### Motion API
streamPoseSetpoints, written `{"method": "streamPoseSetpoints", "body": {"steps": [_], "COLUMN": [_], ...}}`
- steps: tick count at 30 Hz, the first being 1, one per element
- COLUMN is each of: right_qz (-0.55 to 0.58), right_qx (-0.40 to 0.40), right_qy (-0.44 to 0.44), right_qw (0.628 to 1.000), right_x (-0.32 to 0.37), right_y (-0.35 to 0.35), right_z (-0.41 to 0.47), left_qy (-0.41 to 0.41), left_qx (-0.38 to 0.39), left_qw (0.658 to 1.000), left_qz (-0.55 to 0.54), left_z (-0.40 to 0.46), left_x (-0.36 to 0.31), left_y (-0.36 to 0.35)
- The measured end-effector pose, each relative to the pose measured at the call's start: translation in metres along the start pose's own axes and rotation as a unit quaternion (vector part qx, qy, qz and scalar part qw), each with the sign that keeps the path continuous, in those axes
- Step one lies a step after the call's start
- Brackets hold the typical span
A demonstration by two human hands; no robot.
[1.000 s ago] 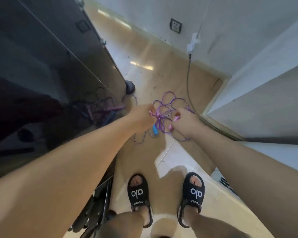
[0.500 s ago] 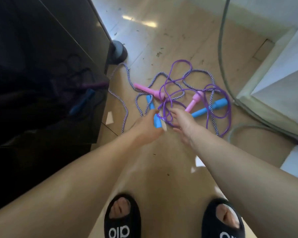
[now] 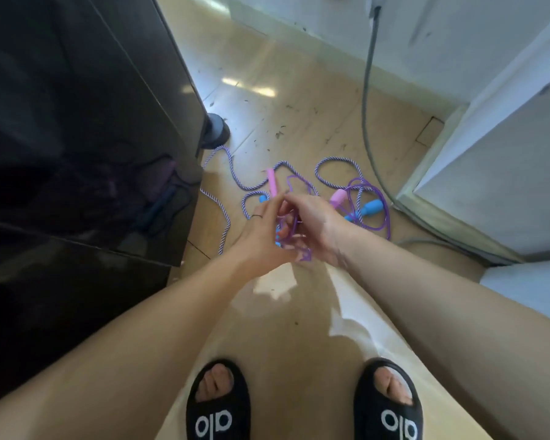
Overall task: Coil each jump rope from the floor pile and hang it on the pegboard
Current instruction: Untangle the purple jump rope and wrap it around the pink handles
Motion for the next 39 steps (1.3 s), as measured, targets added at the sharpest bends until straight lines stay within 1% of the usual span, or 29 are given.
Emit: {"method": "streamPoseSetpoints", "body": {"steps": [2,5,7,10,12,14,17,20,22,24,26,27,28,30,31,33,34,36,37,38,39], "right_qz": [-0.029,-0.058,-0.07,-0.11,-0.129,-0.144,-0.174,-0.208,-0.239,-0.296,-0.379,-0.409,-0.421,-0.401,-0.398,-0.438,-0.462,-0.479,-0.485,-0.499,-0.521], "right_qx": [0.013,0.016,0.017,0.007,-0.009,-0.042,-0.099,-0.204,-0.27,-0.316,-0.35,-0.351,-0.337,-0.273,-0.235,-0.159,-0.125,-0.072,-0.059,-0.054,-0.052], "right_qy": [0.036,0.085,0.113,0.164,0.198,0.242,0.305,0.331,0.327,0.295,0.256,0.26,0.279,0.351,0.393,0.437,0.441,0.417,0.407,0.4,0.4], "right_qw": [0.999,0.995,0.991,0.98,0.972,0.958,0.931,0.897,0.873,0.852,0.818,0.801,0.795,0.801,0.795,0.769,0.76,0.769,0.772,0.767,0.752], "right_x": [0.025,0.055,0.067,0.074,0.076,0.079,0.084,0.08,0.076,0.072,0.071,0.073,0.075,0.076,0.075,0.067,0.062,0.055,0.054,0.054,0.056], "right_y": [-0.002,-0.003,-0.007,-0.018,-0.023,-0.021,-0.005,0.034,0.065,0.092,0.105,0.104,0.096,0.067,0.049,0.012,-0.002,-0.017,-0.02,-0.023,-0.025], "right_z": [-0.039,-0.107,-0.15,-0.202,-0.23,-0.253,-0.278,-0.295,-0.303,-0.301,-0.299,-0.298,-0.3,-0.309,-0.315,-0.321,-0.32,-0.311,-0.306,-0.301,-0.296], "left_qy": [-0.047,-0.085,-0.109,-0.166,-0.153,-0.122,-0.106,-0.114,-0.12,-0.115,-0.107,-0.103,-0.108,-0.126,-0.135,-0.149,-0.153,-0.161,-0.159,-0.153,-0.145], "left_qx": [-0.022,-0.029,-0.048,-0.086,-0.102,-0.088,-0.066,-0.031,-0.015,0.005,0.007,-0.002,-0.01,-0.015,-0.013,-0.015,-0.023,-0.04,-0.039,-0.033,-0.028], "left_qw": [0.998,0.994,0.99,0.979,0.978,0.984,0.991,0.991,0.987,0.985,0.985,0.986,0.985,0.981,0.979,0.975,0.974,0.975,0.977,0.979,0.983], "left_qz": [-0.026,-0.063,-0.07,-0.087,-0.095,-0.094,-0.039,0.057,0.107,0.129,0.134,0.133,0.134,0.145,0.154,0.164,0.163,0.149,0.14,0.128,0.113], "left_z": [-0.02,-0.056,-0.083,-0.125,-0.146,-0.163,-0.187,-0.204,-0.212,-0.215,-0.217,-0.217,-0.218,-0.219,-0.221,-0.223,-0.223,-0.224,-0.225,-0.225,-0.224], "left_x": [-0.029,-0.069,-0.093,-0.122,-0.125,-0.121,-0.115,-0.121,-0.128,-0.136,-0.145,-0.15,-0.157,-0.173,-0.18,-0.189,-0.189,-0.182,-0.176,-0.171,-0.165], "left_y": [0.013,0.031,0.041,0.052,0.055,0.054,0.054,0.051,0.05,0.047,0.044,0.046,0.048,0.048,0.047,0.045,0.046,0.052,0.056,0.059,0.063]}}
Point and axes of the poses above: each hand's wrist, its own z-axis towards the middle knuckle, its own y-axis out of the back of the hand, x = y × z, the point moved 8 cm from there along z, towards the middle knuckle, and after that the axes turned 1 degree about -z, right-handed, at the moved point
